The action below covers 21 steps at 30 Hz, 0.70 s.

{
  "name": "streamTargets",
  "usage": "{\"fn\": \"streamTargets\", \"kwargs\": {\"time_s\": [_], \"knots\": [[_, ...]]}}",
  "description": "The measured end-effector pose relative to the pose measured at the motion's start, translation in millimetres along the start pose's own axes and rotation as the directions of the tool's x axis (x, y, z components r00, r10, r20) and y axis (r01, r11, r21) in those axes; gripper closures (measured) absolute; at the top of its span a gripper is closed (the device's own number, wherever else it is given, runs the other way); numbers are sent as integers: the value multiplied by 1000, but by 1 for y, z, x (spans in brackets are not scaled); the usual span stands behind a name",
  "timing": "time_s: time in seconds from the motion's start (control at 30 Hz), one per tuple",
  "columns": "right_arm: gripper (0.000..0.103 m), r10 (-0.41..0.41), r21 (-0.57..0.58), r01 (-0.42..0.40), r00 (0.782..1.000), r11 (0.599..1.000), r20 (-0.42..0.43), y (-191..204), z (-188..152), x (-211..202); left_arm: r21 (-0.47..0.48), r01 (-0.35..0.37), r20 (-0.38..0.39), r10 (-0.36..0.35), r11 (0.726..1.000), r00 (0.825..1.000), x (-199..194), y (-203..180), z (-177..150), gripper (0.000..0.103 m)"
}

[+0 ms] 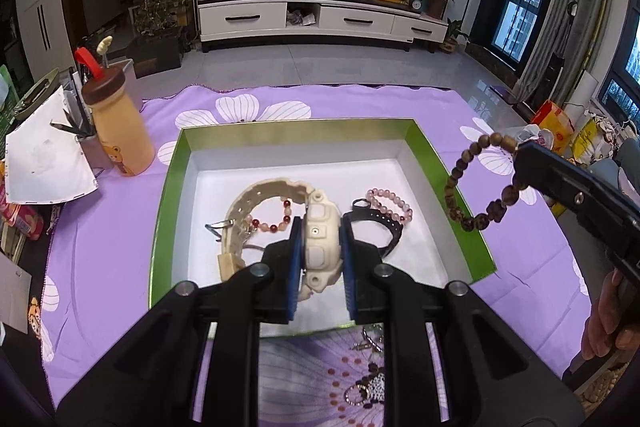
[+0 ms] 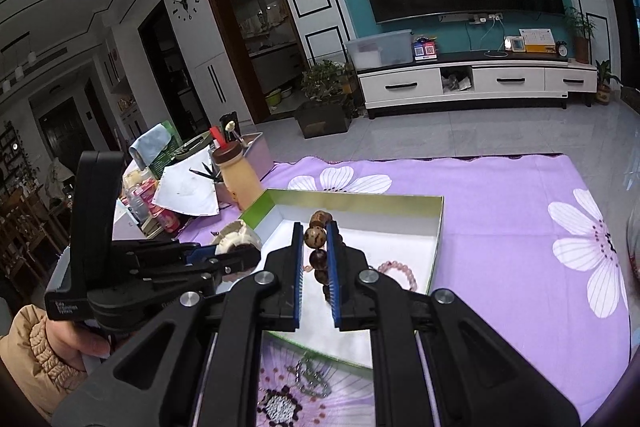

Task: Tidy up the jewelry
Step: 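Carry cream watch with left tool into box while right tool carries brown bracelet, release both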

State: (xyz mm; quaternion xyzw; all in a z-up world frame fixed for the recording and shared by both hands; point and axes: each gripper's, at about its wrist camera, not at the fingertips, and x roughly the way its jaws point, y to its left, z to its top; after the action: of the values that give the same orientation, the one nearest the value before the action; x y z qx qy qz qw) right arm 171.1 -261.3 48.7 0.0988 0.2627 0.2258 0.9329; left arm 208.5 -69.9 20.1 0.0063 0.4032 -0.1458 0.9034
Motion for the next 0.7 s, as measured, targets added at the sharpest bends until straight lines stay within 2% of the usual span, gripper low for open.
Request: {"fn": "streamTargets", "kwargs": {"time_s": [0.7], "knots": [[92,-23,18,24,998,1000,-63,-17,15,60,4,-14,-70,14,1000,997,54,-2,10,86]]}}
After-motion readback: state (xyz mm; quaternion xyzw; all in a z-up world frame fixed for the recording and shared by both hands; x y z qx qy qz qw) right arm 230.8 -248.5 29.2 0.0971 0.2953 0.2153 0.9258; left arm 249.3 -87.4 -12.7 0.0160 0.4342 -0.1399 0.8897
